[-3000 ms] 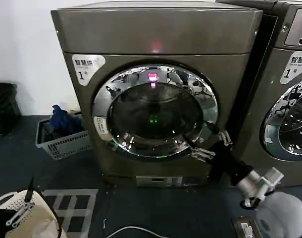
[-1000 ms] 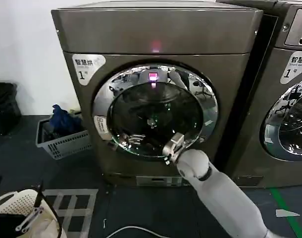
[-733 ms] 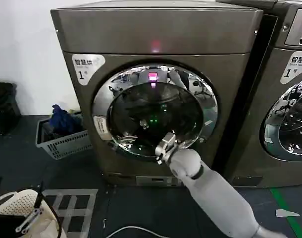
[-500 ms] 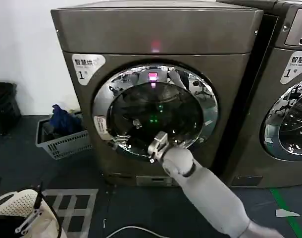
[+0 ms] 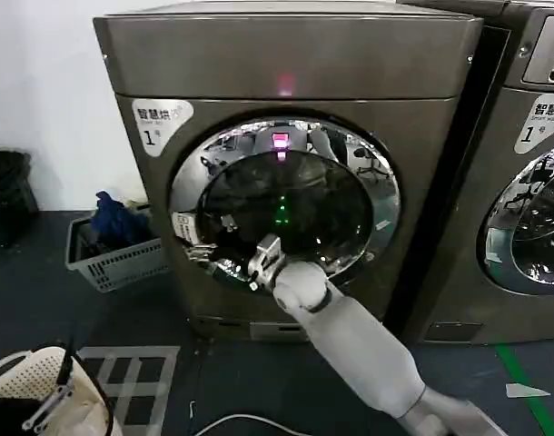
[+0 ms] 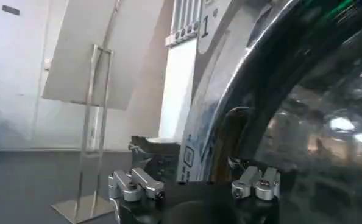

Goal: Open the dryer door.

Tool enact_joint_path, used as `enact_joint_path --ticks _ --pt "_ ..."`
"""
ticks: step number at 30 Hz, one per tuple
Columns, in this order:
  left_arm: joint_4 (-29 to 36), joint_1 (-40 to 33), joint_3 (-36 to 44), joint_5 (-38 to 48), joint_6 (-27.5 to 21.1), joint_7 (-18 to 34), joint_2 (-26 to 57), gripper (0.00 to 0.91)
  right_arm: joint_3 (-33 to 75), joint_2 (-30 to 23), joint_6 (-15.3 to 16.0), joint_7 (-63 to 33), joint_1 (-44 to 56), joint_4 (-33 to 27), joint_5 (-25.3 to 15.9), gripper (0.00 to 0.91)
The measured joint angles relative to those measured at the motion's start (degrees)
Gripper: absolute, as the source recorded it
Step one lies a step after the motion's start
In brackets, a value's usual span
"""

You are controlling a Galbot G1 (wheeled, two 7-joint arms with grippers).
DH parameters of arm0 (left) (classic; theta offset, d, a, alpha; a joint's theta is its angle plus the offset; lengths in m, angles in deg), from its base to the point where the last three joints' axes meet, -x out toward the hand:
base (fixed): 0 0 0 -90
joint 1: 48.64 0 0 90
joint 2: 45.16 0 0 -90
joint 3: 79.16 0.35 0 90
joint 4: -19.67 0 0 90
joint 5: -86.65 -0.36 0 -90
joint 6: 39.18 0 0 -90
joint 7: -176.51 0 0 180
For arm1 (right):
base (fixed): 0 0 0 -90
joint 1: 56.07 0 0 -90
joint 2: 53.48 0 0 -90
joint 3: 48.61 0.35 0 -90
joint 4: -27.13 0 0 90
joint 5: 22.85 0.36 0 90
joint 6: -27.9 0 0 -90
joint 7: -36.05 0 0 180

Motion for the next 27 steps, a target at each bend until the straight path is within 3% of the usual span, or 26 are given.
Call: enact_joint_path --ticks 9,20,27 --pt "0.43 0.48 -0.04 0.00 0.08 0.00 -0.37 0.907 -1.05 -1.07 -1.67 4.58 -1.73 -3.29 0.61 0.907" --pt "0.60 0.66 -0.11 -0.07 0.12 -0.01 -0.49 0.907 -2.48 -0.52 -3.71 12.01 -3.76 -5.56 4.54 0.907" --pt "-0.01 0.20 -0.13 -0.76 -0.24 0.02 -0.45 0.907 -4.69 1.63 -8.16 18.02 -3.83 -4.26 7.61 0.907"
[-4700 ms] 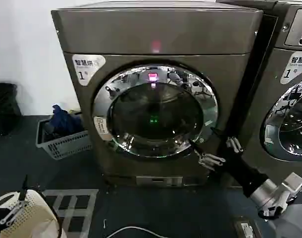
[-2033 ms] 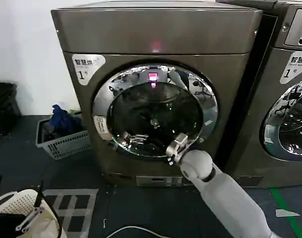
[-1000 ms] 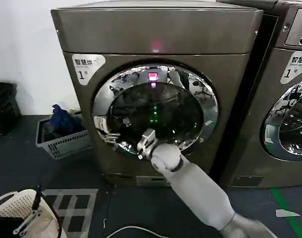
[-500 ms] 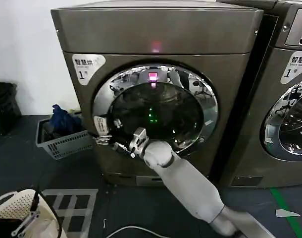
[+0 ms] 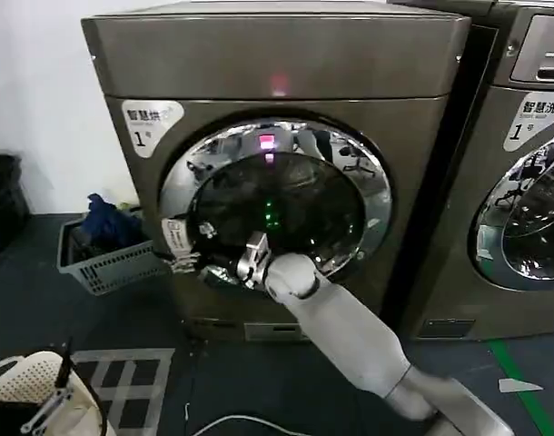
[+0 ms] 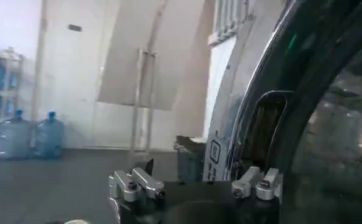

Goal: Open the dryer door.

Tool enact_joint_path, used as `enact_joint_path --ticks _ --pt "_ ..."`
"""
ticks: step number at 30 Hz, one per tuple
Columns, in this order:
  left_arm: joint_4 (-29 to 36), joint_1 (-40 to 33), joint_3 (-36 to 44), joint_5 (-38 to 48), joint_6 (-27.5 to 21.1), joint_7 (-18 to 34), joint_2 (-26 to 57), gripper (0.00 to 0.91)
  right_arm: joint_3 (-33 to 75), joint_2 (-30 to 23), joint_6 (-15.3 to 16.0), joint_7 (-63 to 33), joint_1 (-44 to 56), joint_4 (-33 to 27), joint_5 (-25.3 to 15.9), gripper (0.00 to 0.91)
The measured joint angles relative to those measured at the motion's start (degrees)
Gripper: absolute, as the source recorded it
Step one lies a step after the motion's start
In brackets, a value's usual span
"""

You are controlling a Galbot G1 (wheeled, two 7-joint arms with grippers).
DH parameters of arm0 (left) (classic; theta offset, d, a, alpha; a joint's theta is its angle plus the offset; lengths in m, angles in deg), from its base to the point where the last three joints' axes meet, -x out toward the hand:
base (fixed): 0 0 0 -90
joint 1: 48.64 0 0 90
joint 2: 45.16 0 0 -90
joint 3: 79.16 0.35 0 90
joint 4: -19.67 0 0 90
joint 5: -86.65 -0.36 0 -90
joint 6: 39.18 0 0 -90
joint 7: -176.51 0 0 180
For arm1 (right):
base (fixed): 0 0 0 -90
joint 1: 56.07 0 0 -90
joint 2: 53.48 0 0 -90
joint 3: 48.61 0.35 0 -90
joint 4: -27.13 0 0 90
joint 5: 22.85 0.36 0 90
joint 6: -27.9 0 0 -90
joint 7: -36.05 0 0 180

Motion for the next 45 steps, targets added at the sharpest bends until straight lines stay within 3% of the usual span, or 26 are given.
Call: enact_joint_path --ticks 10,25,36,45 --pt "-0.99 -1.56 -0.29 -0.41 -3.33 0.05 0.97 0.907 -0.78 3.99 -2.45 7.83 1.68 4.44 4.06 0.907" --pt "-1.44 -6.02 0.86 -1.28 -16.23 -2.17 6.81 0.907 3.60 13.79 -4.94 27.55 7.80 13.83 10.20 0.907" --pt "-4.47 -10.18 2.19 -1.04 -17.82 -1.76 14.62 0.907 9.33 19.57 -5.17 32.02 12.84 19.96 11.42 0.907" --pt "-7.59 -14.95 6.95 -1.97 -19.59 -1.78 20.39 0.907 20.02 25.52 -5.47 32.68 22.70 26.66 11.32 0.907"
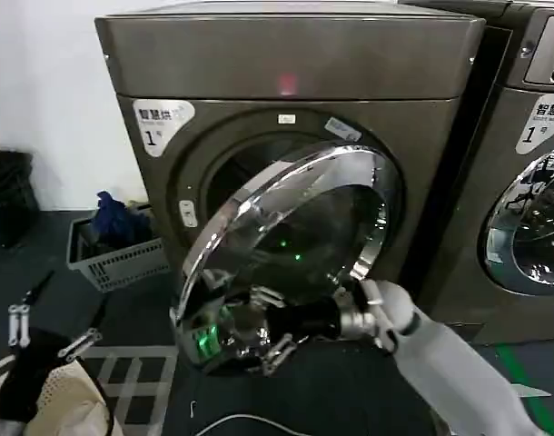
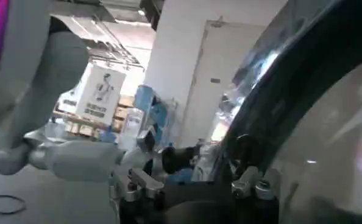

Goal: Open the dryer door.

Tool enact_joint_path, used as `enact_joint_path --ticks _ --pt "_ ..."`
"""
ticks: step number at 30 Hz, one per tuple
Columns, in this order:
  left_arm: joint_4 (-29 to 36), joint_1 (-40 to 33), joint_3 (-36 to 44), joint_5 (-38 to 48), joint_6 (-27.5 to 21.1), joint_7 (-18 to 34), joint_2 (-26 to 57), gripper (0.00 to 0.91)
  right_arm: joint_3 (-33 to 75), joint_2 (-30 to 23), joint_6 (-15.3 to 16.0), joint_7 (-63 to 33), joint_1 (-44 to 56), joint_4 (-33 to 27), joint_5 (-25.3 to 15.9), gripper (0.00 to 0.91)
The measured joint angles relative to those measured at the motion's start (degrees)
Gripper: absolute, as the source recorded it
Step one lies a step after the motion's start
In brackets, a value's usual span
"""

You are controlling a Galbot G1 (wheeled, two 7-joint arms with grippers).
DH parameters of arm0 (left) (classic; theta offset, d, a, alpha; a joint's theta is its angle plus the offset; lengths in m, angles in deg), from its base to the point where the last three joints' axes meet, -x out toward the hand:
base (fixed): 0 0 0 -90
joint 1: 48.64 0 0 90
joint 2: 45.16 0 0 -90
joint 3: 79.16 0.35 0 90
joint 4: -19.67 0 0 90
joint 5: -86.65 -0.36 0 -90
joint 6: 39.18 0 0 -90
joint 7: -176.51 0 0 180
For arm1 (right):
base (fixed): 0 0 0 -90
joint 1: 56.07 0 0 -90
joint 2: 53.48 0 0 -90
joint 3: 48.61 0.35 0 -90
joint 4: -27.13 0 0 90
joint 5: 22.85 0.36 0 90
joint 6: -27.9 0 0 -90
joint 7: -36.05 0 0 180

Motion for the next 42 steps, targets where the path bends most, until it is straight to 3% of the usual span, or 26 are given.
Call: enact_joint_path --ticks 4,11,20,23,25,30,34,38,42 --pt "-1.40 -3.03 3.84 -0.35 -0.96 -0.01 2.16 0.907 6.70 2.02 -0.40 0.66 6.14 3.39 -0.11 0.907" --pt "-5.12 -9.64 11.09 -0.03 -1.32 -0.02 5.44 0.907 21.57 2.52 -4.03 0.53 20.04 9.00 -0.08 0.907" --pt "-9.18 -17.97 21.81 -0.49 0.13 -0.83 8.31 0.907 48.93 -3.22 -12.80 -8.21 42.28 13.44 -1.05 0.907" --pt "-10.21 -20.35 25.73 -0.73 0.73 -1.42 8.45 0.907 57.38 -6.62 -15.86 -15.50 48.98 14.68 -4.56 0.907" --pt "-10.89 -21.98 28.41 -0.69 0.93 -1.44 8.53 0.907 62.28 -8.97 -15.11 -22.41 52.25 15.46 -8.57 0.907" --pt "-12.62 -25.58 34.19 -0.07 1.56 -1.40 9.42 0.907 74.16 -15.63 -8.71 -41.14 56.91 16.18 -20.85 0.907" --pt "-13.77 -28.17 38.09 0.24 2.03 -1.38 9.79 0.907 83.56 -20.39 -2.13 -54.65 57.36 15.08 -25.50 0.907" --pt "-14.52 -30.51 41.52 0.74 2.12 -1.36 9.68 0.907 92.90 -23.09 1.55 -63.40 56.38 12.61 -30.96 0.907" --pt "-15.60 -32.97 44.82 1.00 2.37 -1.34 9.20 0.907 100.74 -24.80 4.17 -69.11 55.24 9.55 -32.83 0.907"
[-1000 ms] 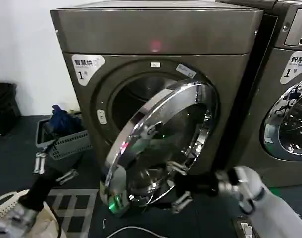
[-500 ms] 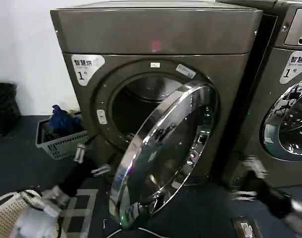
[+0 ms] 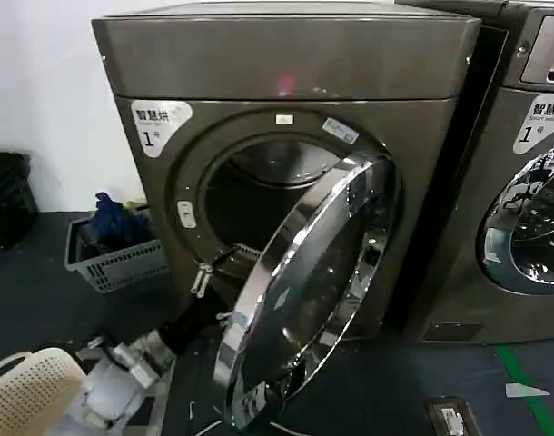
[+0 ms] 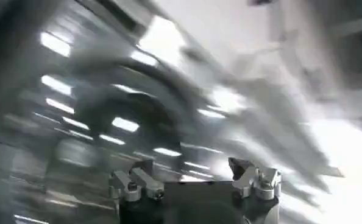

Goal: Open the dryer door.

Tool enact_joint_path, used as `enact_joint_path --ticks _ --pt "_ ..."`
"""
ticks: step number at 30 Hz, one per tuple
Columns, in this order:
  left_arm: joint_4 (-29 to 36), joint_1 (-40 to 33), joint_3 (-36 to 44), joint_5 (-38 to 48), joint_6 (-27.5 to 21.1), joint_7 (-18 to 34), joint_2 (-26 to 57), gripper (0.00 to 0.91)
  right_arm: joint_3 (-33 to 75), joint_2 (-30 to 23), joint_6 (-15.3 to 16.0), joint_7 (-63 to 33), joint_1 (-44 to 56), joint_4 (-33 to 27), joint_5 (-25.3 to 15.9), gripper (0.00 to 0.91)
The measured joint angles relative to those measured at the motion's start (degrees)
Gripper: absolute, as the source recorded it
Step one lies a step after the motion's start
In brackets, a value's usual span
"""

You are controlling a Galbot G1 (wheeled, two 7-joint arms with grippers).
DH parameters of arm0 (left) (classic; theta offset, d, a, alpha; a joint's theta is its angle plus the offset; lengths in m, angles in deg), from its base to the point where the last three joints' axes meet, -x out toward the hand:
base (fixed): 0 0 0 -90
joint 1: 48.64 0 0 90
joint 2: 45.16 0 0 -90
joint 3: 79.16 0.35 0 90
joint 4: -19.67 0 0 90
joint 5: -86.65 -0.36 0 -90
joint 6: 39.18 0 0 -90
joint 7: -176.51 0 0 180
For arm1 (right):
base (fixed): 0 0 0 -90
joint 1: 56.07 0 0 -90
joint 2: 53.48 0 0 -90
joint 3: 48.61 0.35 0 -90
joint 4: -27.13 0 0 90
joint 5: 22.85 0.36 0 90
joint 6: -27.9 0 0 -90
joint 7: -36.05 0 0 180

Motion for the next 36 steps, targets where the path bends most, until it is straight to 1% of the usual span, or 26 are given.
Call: enact_joint_path --ticks 3,7,12,22,27,32,36 --pt "-0.66 -1.76 2.25 0.08 0.24 0.01 -0.50 0.907 4.87 -0.63 -0.01 -1.37 -0.40 -2.19 -0.72 0.907" --pt "-1.86 -4.22 5.61 0.10 0.40 0.02 -1.35 0.907 10.72 -0.49 -2.14 -2.78 0.02 -5.95 -1.24 0.907" --pt "-3.60 -7.87 9.95 0.19 0.34 0.13 -2.85 0.907 16.14 0.14 -2.97 -4.13 0.75 -10.57 -1.46 0.907" --pt "-6.51 -14.14 17.18 0.19 0.45 0.02 -6.34 0.907 22.78 0.75 -3.12 -7.39 1.69 -16.37 -2.02 0.907" --pt "-8.25 -16.96 20.60 0.11 0.33 -0.08 -8.11 0.907 25.23 1.03 -3.14 -7.57 2.83 -18.31 -1.01 0.907" --pt "-10.32 -20.07 24.29 0.05 -0.39 -0.22 -11.21 0.907 28.22 2.37 -1.55 -8.84 4.28 -20.59 -0.50 0.907" --pt "-12.24 -22.80 27.37 0.02 -0.67 -0.34 -14.32 0.907 30.41 3.32 -1.72 -7.80 5.31 -22.37 -0.51 0.907"
